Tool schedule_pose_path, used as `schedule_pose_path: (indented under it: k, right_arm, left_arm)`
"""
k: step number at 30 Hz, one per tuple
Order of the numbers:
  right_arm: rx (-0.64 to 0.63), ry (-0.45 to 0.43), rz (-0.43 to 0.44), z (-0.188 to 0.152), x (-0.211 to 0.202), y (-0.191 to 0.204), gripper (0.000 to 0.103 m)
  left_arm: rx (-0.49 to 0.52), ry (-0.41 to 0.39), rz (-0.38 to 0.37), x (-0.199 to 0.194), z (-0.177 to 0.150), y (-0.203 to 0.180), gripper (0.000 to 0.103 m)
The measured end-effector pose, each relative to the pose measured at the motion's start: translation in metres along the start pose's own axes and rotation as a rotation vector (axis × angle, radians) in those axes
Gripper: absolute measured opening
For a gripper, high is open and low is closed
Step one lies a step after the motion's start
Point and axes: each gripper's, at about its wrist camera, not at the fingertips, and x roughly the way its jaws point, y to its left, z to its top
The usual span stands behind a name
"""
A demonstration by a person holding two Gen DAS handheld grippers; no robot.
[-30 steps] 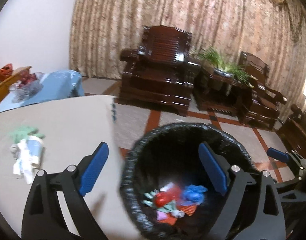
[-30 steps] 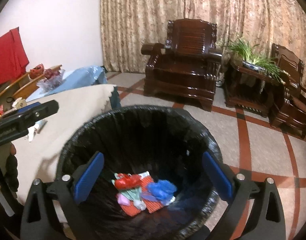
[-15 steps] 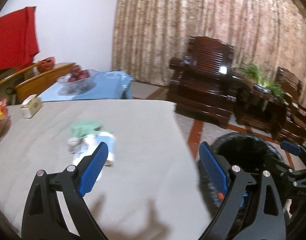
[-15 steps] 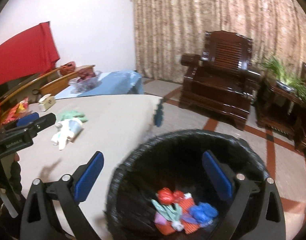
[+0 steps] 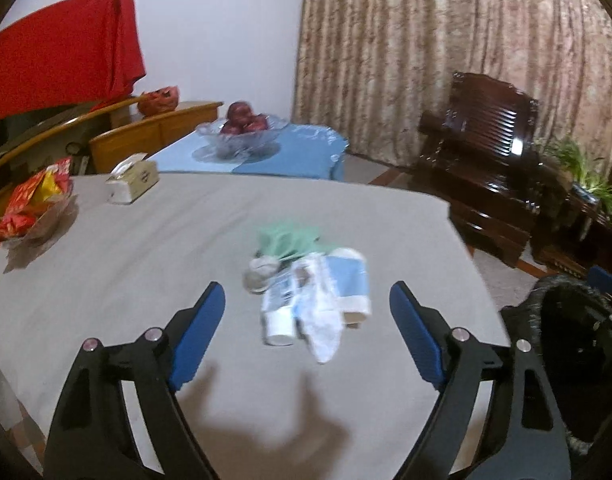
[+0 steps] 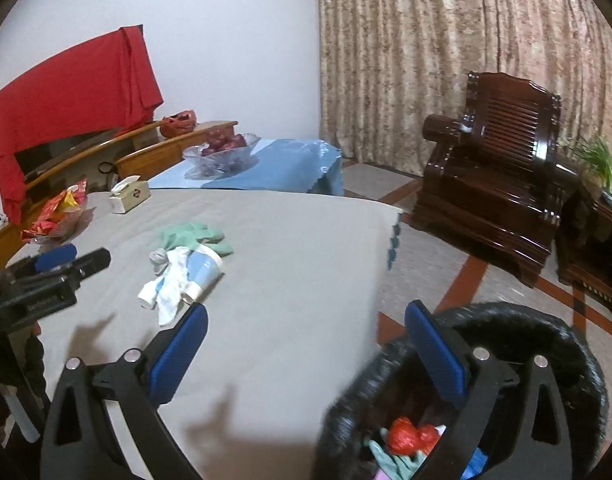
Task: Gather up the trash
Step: 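Move both grippers back to the remaining trash on the table, then grasp the white printed tube with the left gripper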
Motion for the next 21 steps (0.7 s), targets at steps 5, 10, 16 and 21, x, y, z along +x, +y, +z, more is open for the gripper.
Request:
schedule_pose_path:
  k: [5, 10, 16, 21]
  right_arm:
    - [-0.006, 0.019, 0.021, 0.004, 0.027, 0.016, 0.097]
    - [-0.014, 0.051, 0.04, 0.002, 0.053, 0.031, 0.097]
    - [-0.024, 0.079, 0.051, 0.001, 0.074, 0.041, 0.097]
    - [-0.025, 0.095, 0.057, 0.001, 0.088, 0.044, 0.097]
  left_arm:
    - [-0.021, 0.061, 0.036, 0.028, -0.011, 0.019, 0.074]
    - [-0.041, 0.115, 0.053, 0.057, -0.021, 0.028, 0.071]
    - [-0.049, 0.175, 0.051, 0.089, -0.027, 0.034, 0.064]
    - [-0.057, 0.217, 0.035, 0.107, -0.03, 0.037, 0.057]
